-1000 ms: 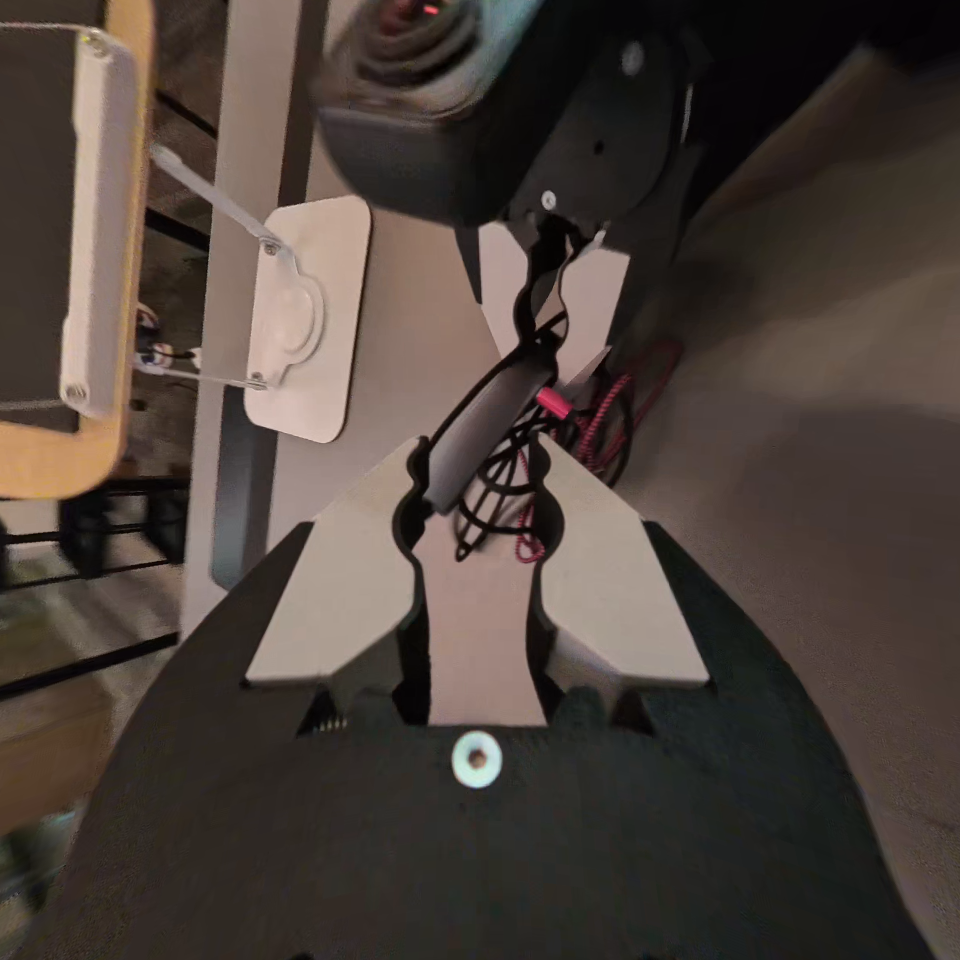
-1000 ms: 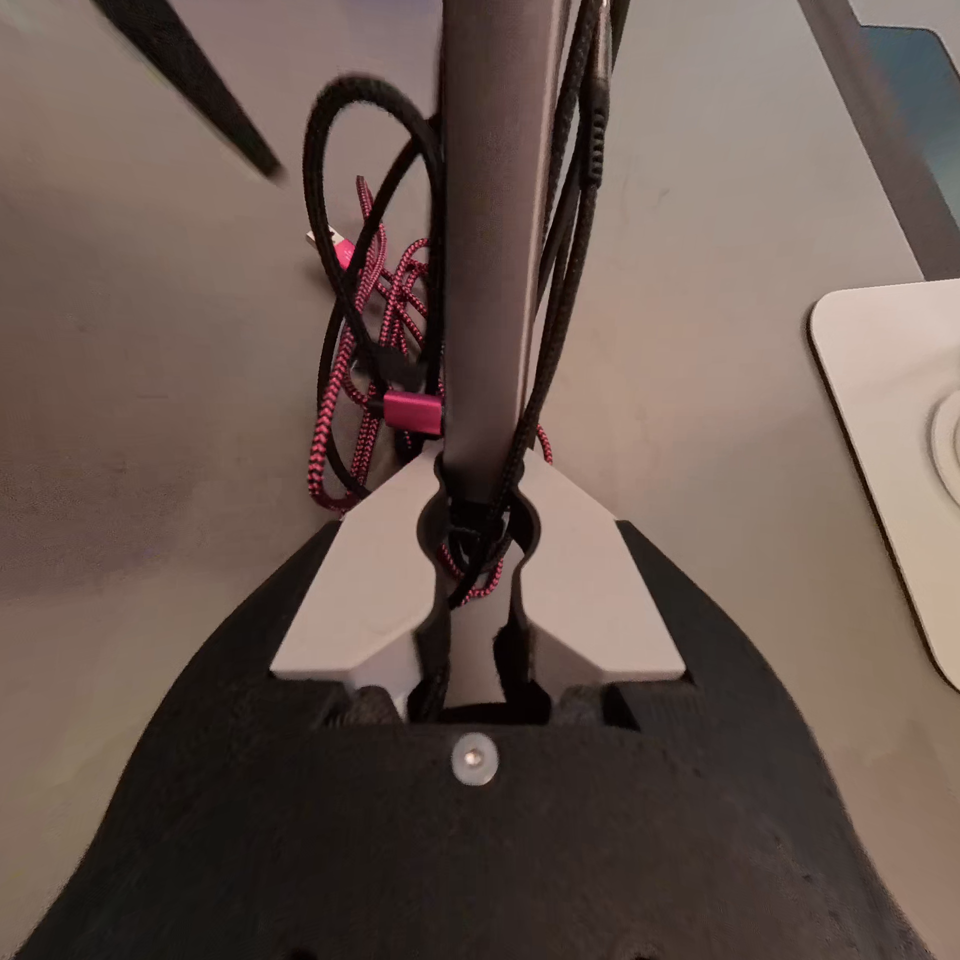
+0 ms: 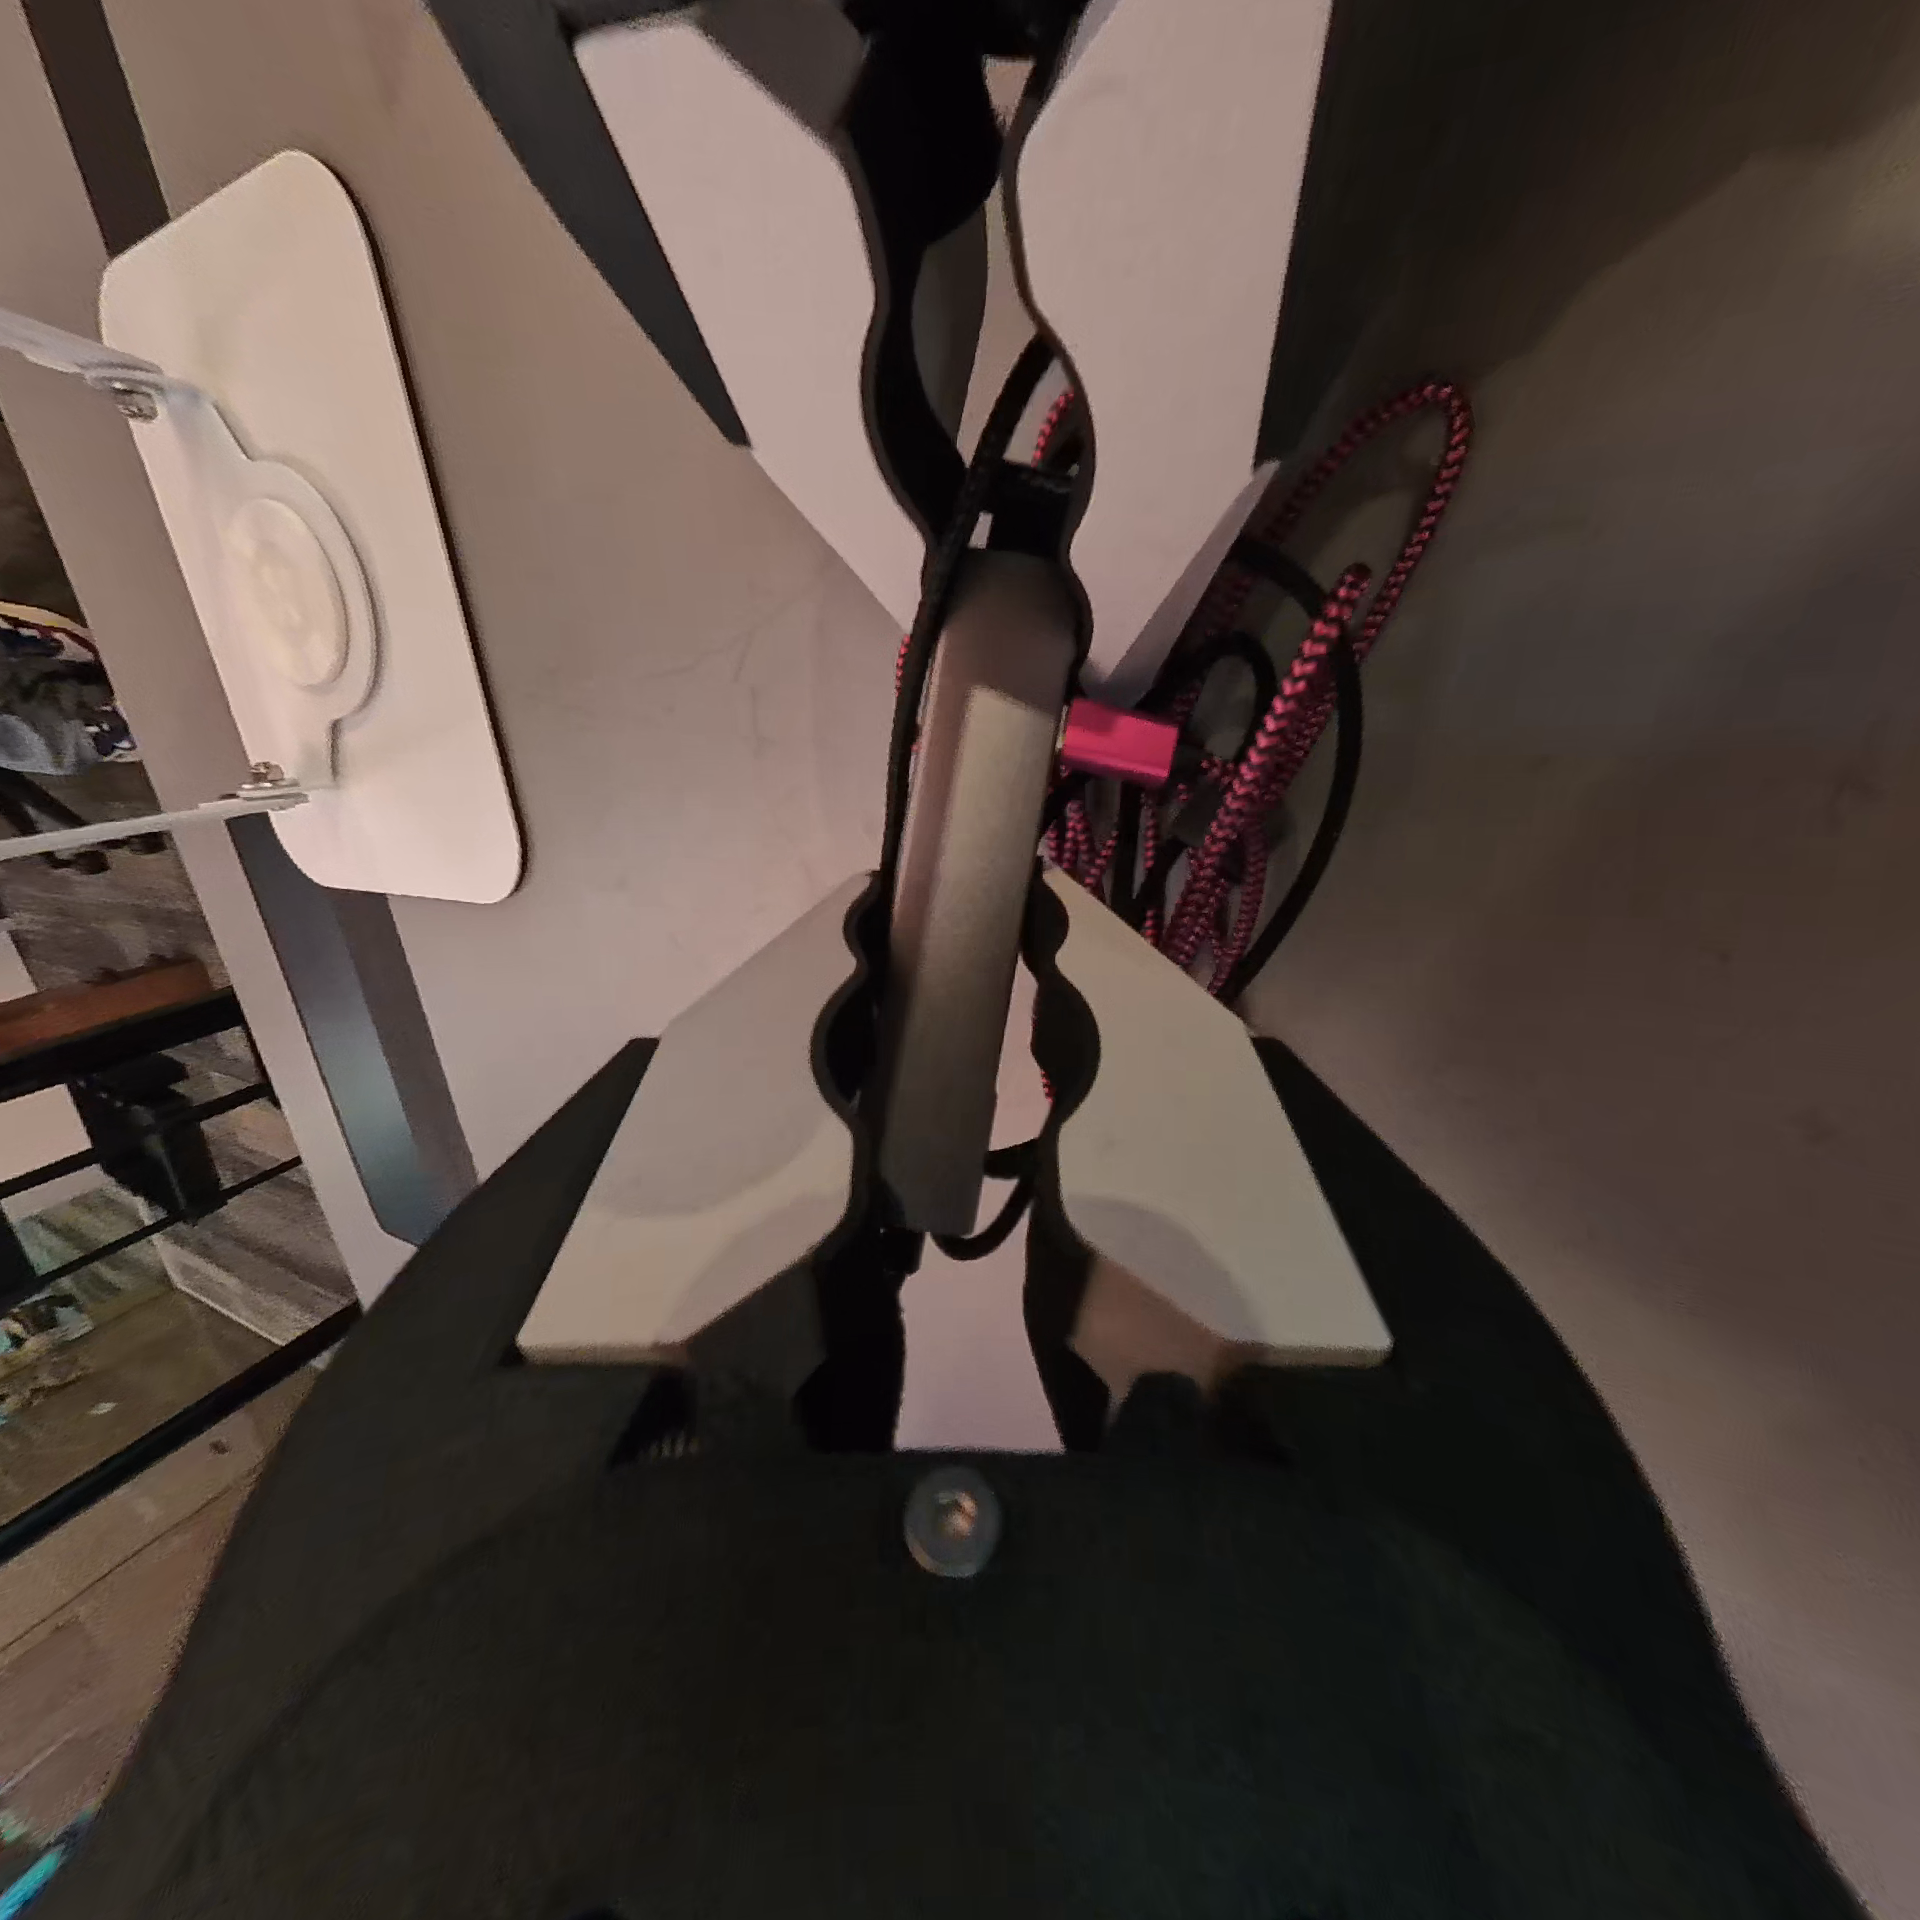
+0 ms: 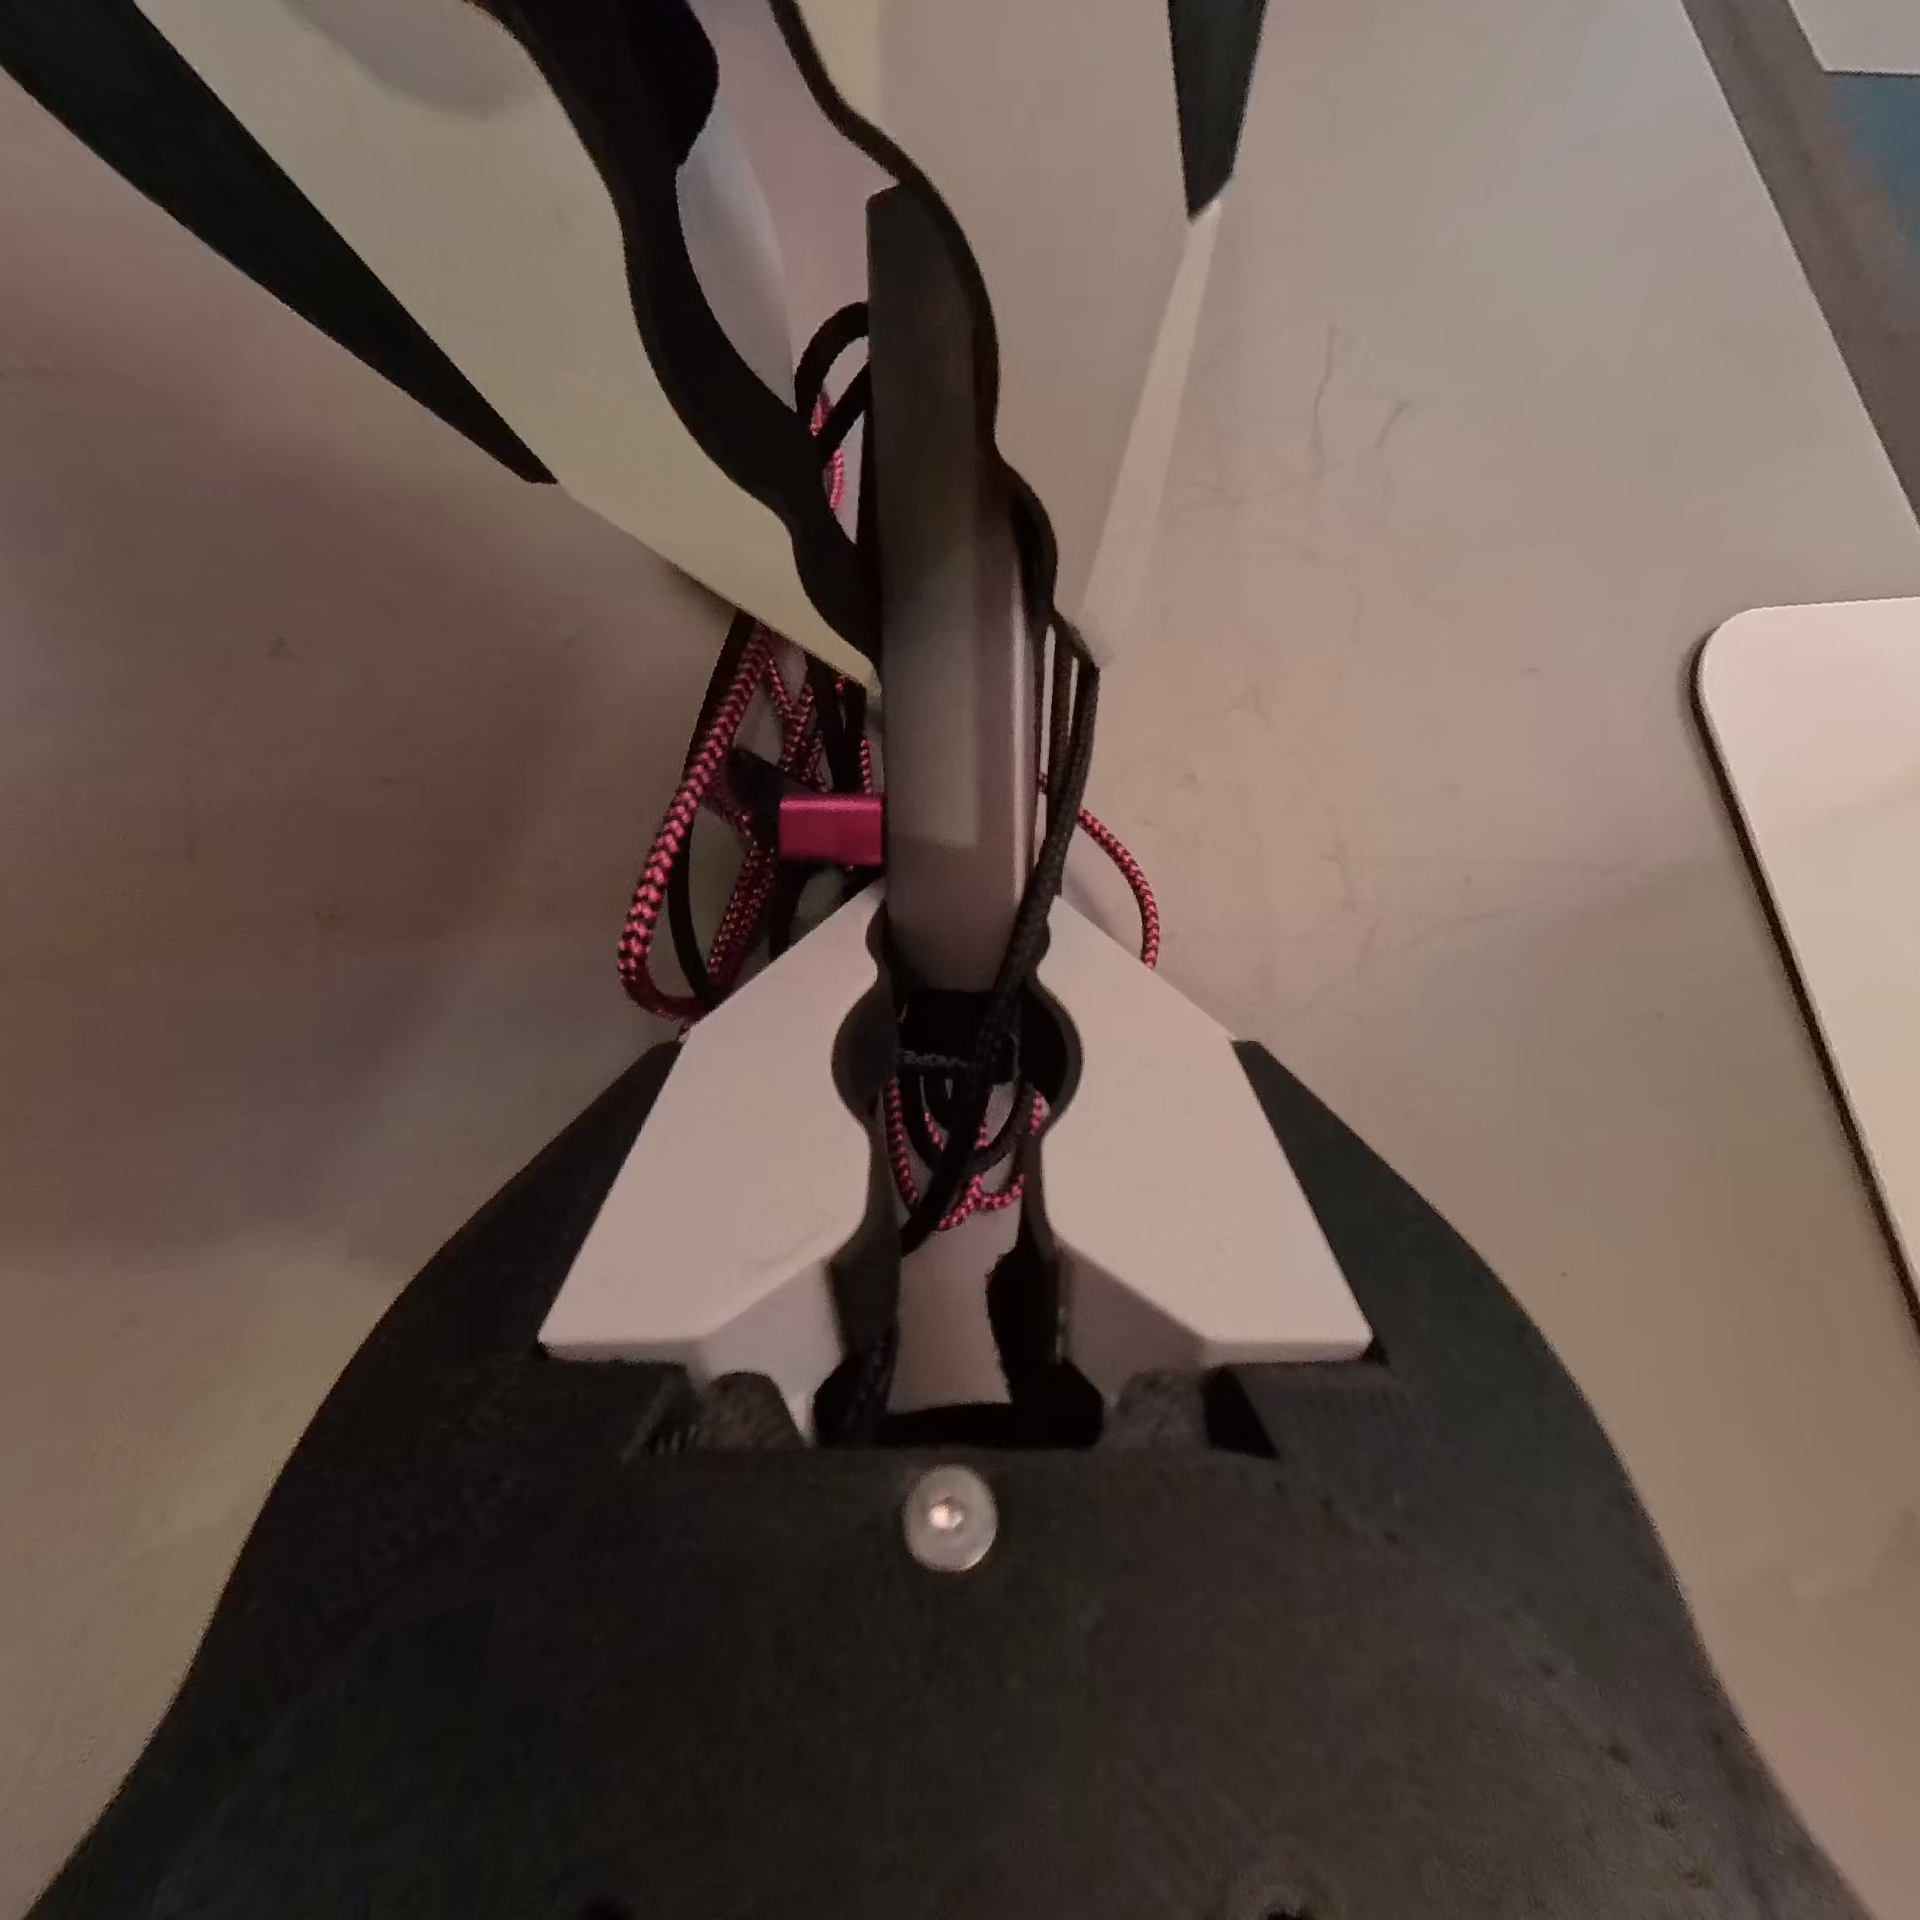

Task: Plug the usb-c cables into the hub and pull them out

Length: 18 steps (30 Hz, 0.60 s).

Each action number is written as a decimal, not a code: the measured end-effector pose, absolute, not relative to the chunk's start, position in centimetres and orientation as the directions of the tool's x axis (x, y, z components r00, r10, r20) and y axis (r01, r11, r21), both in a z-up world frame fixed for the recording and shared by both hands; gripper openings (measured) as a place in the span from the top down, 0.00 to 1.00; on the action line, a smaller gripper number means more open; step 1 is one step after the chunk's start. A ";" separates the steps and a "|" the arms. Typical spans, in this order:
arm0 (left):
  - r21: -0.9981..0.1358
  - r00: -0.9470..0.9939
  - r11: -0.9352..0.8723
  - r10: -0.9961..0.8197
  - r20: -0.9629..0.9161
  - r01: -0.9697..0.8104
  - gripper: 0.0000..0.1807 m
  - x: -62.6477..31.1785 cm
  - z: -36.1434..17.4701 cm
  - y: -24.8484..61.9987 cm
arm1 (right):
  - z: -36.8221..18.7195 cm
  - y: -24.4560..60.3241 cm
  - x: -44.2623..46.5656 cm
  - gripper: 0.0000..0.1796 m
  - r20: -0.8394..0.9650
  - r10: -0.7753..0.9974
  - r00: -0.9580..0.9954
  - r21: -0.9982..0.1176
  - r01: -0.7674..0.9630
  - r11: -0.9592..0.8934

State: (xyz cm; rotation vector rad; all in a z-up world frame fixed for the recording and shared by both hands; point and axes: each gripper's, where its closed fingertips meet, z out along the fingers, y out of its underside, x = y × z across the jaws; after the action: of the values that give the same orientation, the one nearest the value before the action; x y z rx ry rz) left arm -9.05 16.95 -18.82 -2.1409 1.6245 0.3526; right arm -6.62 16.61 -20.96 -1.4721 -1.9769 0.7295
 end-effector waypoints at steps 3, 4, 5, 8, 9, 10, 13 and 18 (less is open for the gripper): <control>-0.233 0.373 -0.300 -0.832 -0.411 -0.925 0.88 -9.4 -18.5 17.3 | -20.2 17.6 -6.9 0.89 0.137 0.973 -0.183 -0.736 0.639 0.224; -0.261 0.425 -0.344 -0.816 -0.391 -0.902 0.88 -9.6 -18.5 17.4 | -19.6 18.2 -7.0 0.87 0.143 0.978 -0.149 -0.752 0.626 0.206; -0.289 0.482 -0.395 -0.795 -0.368 -0.872 0.88 -10.0 -18.5 17.6 | -19.0 18.9 -6.9 0.82 0.146 0.983 -0.111 -0.767 0.615 0.184; -0.391 0.654 -0.534 -0.688 -0.315 -0.750 0.88 -11.3 -18.1 18.3 | -16.5 21.8 -6.1 0.80 0.153 0.987 0.058 -0.830 0.550 0.096; -0.430 0.706 -0.573 -0.651 -0.278 -0.698 0.88 -11.5 -18.0 18.5 | -15.2 22.4 -5.8 0.81 0.167 0.980 0.106 -0.861 0.501 0.092; -0.462 0.750 -0.607 -0.615 -0.243 -0.647 0.88 -11.7 -17.9 18.6 | -13.8 22.5 -5.7 0.83 0.177 0.976 0.129 -0.893 0.438 0.104; -0.535 0.844 -0.682 -0.523 -0.121 -0.499 0.88 -11.8 -17.9 19.0 | -11.7 20.8 -6.4 0.86 0.166 0.980 0.111 -0.940 0.317 0.124; -0.639 0.903 -0.716 -0.424 0.076 -0.282 0.88 -10.5 -17.5 19.4 | -13.7 19.6 -8.7 0.85 0.182 0.966 0.182 -0.928 0.358 0.108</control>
State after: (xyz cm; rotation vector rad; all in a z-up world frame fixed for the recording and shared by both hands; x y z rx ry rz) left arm -10.52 19.42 -17.50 -2.4120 0.5034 -0.2853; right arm -8.70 19.64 -13.73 -1.4368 -1.3588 0.7529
